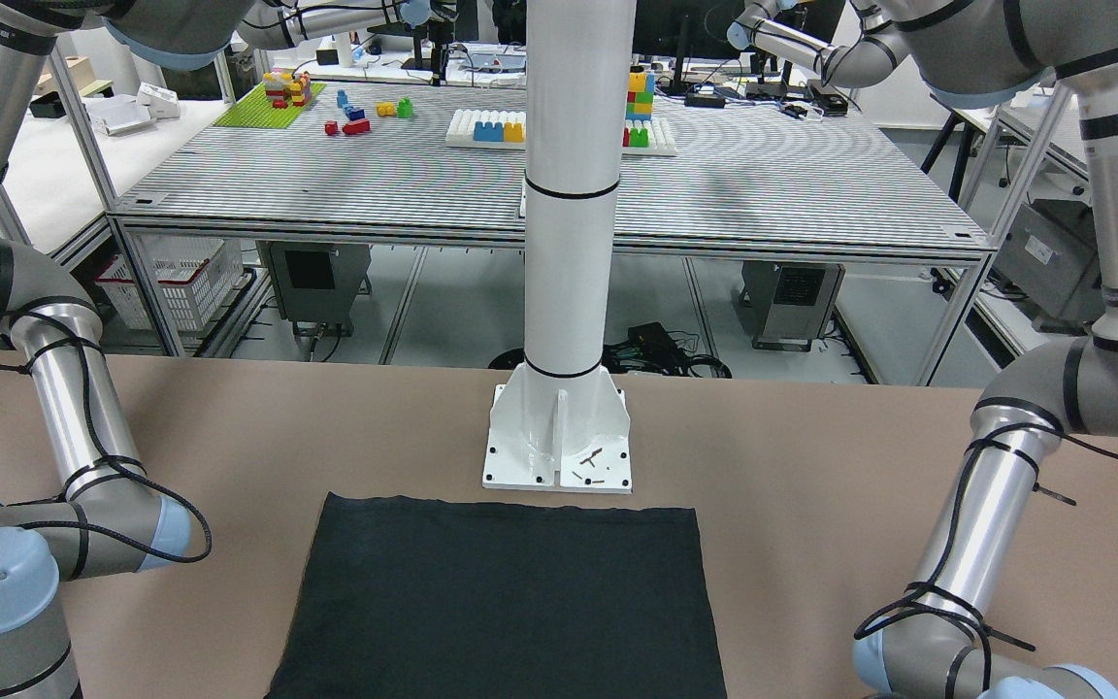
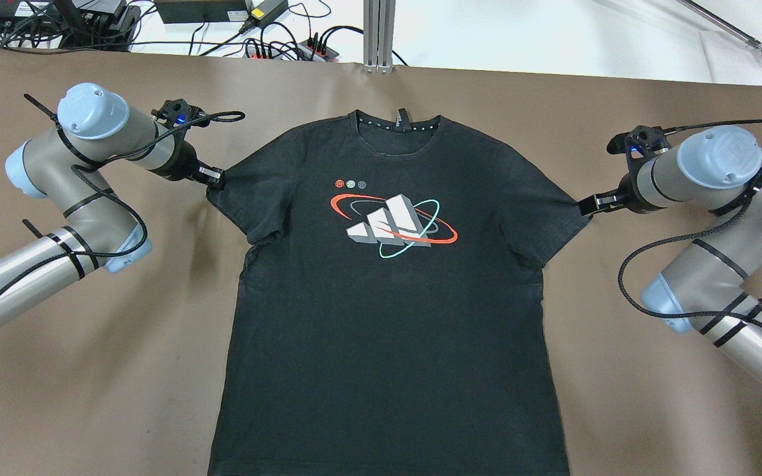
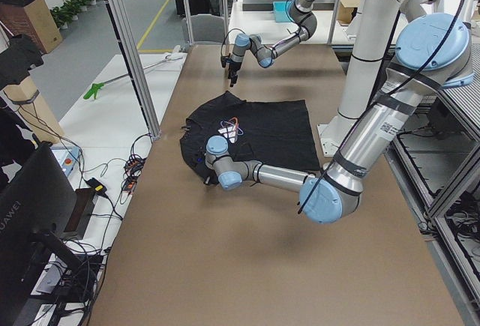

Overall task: Fold clothes
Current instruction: 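Move both grippers down to the shirt's sleeve ends and grasp them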

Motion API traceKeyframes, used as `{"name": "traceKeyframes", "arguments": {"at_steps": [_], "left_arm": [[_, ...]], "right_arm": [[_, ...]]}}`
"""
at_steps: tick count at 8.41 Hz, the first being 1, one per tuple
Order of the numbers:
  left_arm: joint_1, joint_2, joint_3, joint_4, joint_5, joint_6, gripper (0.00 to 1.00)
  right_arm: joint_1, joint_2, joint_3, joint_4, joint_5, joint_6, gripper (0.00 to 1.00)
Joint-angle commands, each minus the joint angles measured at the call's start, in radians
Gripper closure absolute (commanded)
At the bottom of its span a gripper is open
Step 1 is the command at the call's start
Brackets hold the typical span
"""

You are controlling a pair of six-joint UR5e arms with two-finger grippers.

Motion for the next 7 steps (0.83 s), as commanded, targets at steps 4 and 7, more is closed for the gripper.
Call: {"name": "traceKeyframes", "arguments": {"at_steps": [4,7], "left_arm": [[-0.011,-0.003,-0.041,0.009,-0.033,-0.034,1.0],[-0.011,-0.005,-0.042,0.008,-0.028,-0.034,1.0]], "right_arm": [[0.009,-0.017,-0.038,0.038,0.009,0.053,0.15],[-0.008,0.012,-0.231,0.3,0.006,0.144,0.15]]}}
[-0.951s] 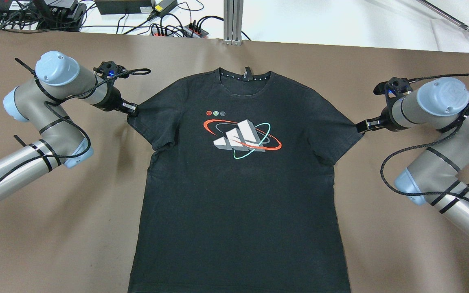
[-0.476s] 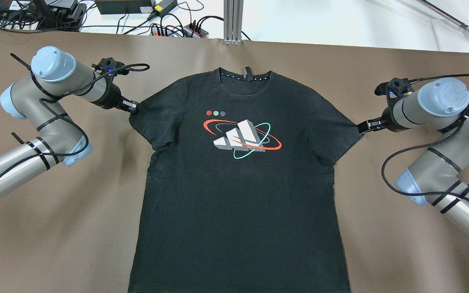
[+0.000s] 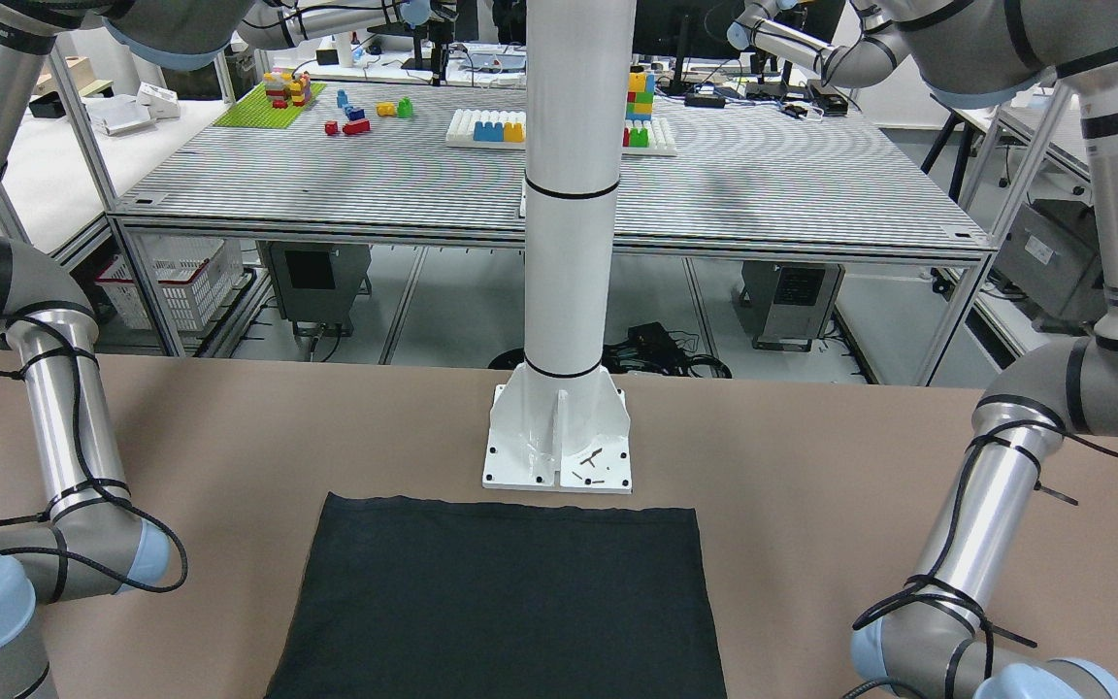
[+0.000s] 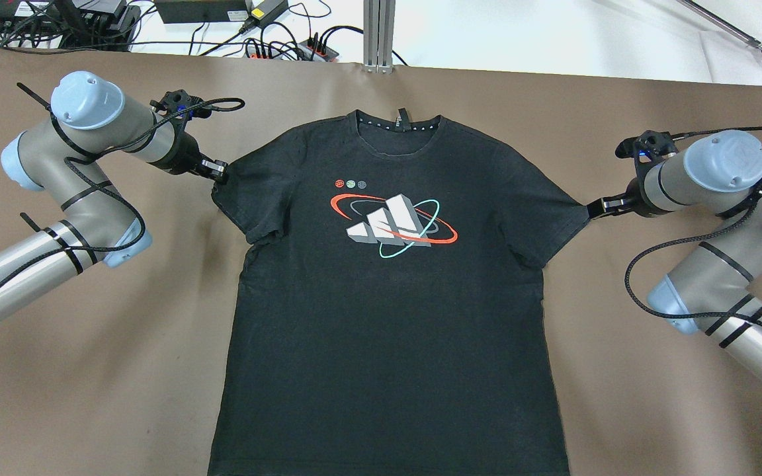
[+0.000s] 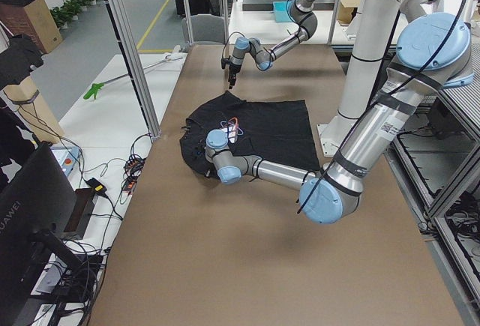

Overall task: Fold clothes
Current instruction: 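Move both grippers down to the shirt's sleeve ends and grasp them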

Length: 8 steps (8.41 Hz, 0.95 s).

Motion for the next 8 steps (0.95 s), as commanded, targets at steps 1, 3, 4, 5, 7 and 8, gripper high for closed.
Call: {"name": "traceKeyframes", "arguments": {"at_steps": [1,3,4,5,7,8], "left_arm": [[-0.001,-0.001,0.001,-0.002,0.003,-0.001,1.0],[-0.001,0.004,-0.001,-0.005,0.003,-0.001,1.0],[-0.001,0.007,-0.001,-0.005,0.004,0.001,1.0],[-0.001,0.012,-0.007,-0.006,0.004,0.001,1.0],[-0.002,0.022,-0.021,-0.005,0.004,-0.001,1.0],[-0.002,0.022,-0.021,-0.005,0.003,0.001,1.0]], "right_arm": [[-0.013,0.036,-0.115,0.132,-0.004,0.025,0.16],[-0.036,0.06,-0.115,0.132,-0.008,0.034,0.27],[-0.038,0.063,-0.115,0.131,-0.008,0.037,0.33],[-0.038,0.063,-0.114,0.132,-0.008,0.027,0.39],[-0.038,0.051,-0.105,0.137,-0.002,0.019,0.71],[-0.036,0.045,-0.102,0.14,0.003,0.019,0.93]]}}
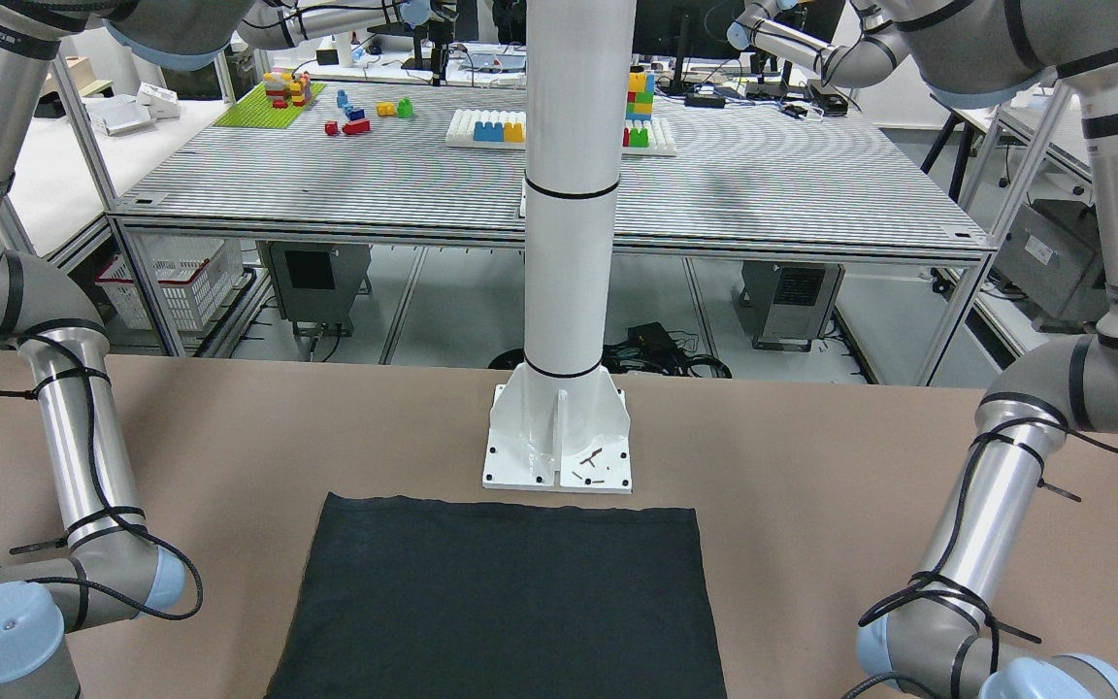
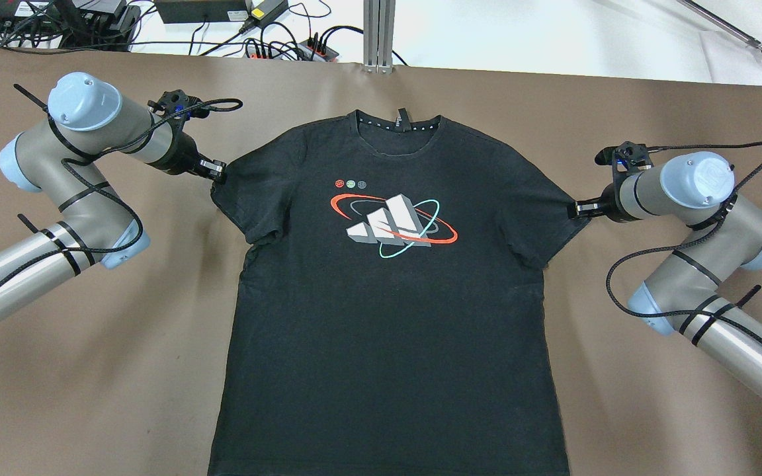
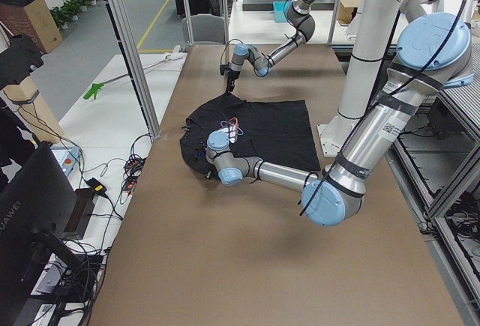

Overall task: Fold clothes
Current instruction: 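Move both grippers down to the shirt's sleeve ends and grasp them, then fold both sleeves inward over the shirt's chest toward each other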

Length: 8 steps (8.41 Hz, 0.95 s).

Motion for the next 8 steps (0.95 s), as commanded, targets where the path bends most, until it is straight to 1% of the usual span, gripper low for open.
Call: {"name": "traceKeyframes", "arguments": {"at_steps": [1,2,3,4,5,6,7,8], "left_arm": [[-0.002,0.006,-0.012,0.0,-0.003,-0.001,1.0],[-0.002,0.018,-0.032,0.002,-0.006,-0.001,1.0],[-0.016,0.018,-0.052,0.009,-0.009,-0.002,1.0],[-0.025,0.014,-0.056,0.017,-0.012,-0.004,1.0],[-0.027,0.002,-0.067,0.043,-0.012,-0.027,1.0],[-0.025,-0.02,-0.091,0.089,-0.012,-0.053,1.0],[-0.024,-0.035,-0.114,0.136,-0.011,-0.064,1.0],[-0.024,-0.035,-0.121,0.143,-0.009,-0.067,1.0]], "right_arm": [[0.003,-0.017,0.027,0.005,0.009,-0.003,1.0],[0.004,-0.026,0.078,-0.008,0.018,-0.002,1.0],[0.01,-0.029,0.118,-0.047,0.038,0.005,1.0],[0.013,-0.02,0.188,-0.141,0.052,0.017,1.0],[0.013,0.003,0.277,-0.288,0.052,0.02,1.0],[0.01,0.053,0.329,-0.408,0.05,0.072,1.0],[0.003,0.128,0.325,-0.447,0.046,0.23,1.0],[-0.023,0.199,0.296,-0.458,0.04,0.345,1.0]]}}
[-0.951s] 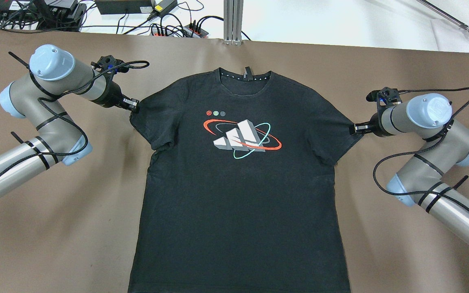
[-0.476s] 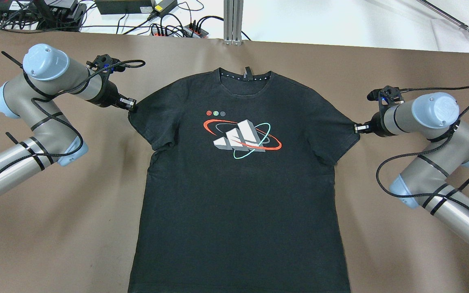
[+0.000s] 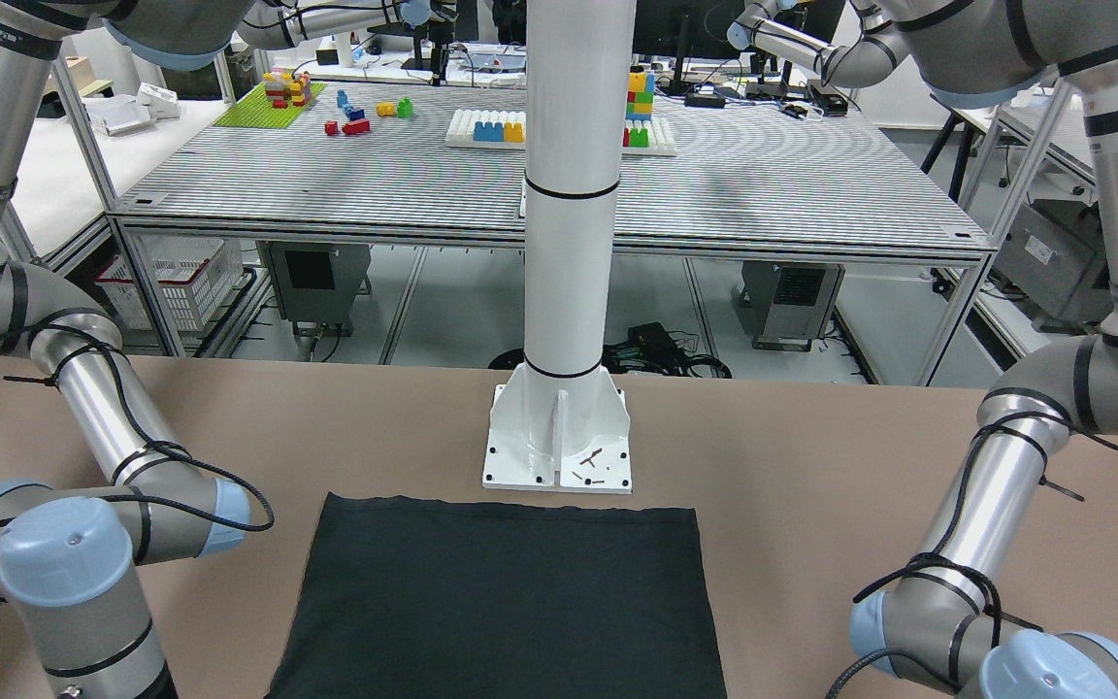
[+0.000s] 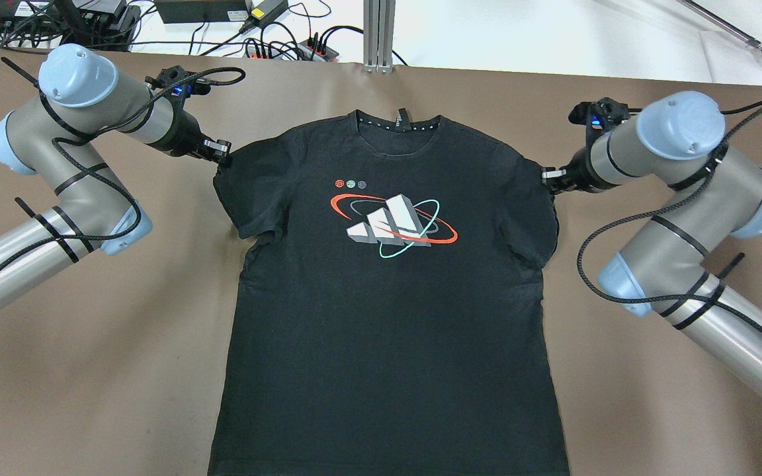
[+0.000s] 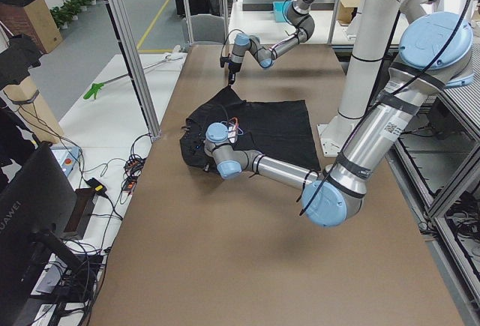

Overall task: Fold clothes
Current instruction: 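Fold both sleeves inward over the shirt's chest toward each other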

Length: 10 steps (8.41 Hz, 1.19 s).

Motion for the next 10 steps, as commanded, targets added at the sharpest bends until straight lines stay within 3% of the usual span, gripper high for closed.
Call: {"name": "traceKeyframes", "arguments": {"at_steps": [1,3,5,6,7,10], "left_arm": [[0.0,-0.015,-0.024,0.046,0.002,-0.017,1.0],[0.002,-0.015,-0.024,0.046,0.005,-0.017,1.0],[0.001,-0.015,-0.026,0.046,0.007,-0.017,1.0],[0.0,-0.015,-0.026,0.046,0.007,-0.017,1.0],[0.002,-0.019,-0.027,0.046,0.004,-0.027,1.0],[0.014,-0.18,-0.03,0.192,0.014,-0.158,1.0]], "right_arm": [[-0.075,0.205,-0.08,-0.079,-0.044,0.272,1.0],[-0.166,0.356,-0.237,-0.076,-0.179,0.384,1.0],[-0.221,0.416,-0.322,-0.064,-0.264,0.412,1.0],[-0.235,0.412,-0.326,-0.058,-0.295,0.398,0.84],[-0.235,0.403,-0.317,-0.052,-0.295,0.366,0.08],[-0.215,0.334,-0.232,-0.05,-0.286,0.21,0.06]]}}
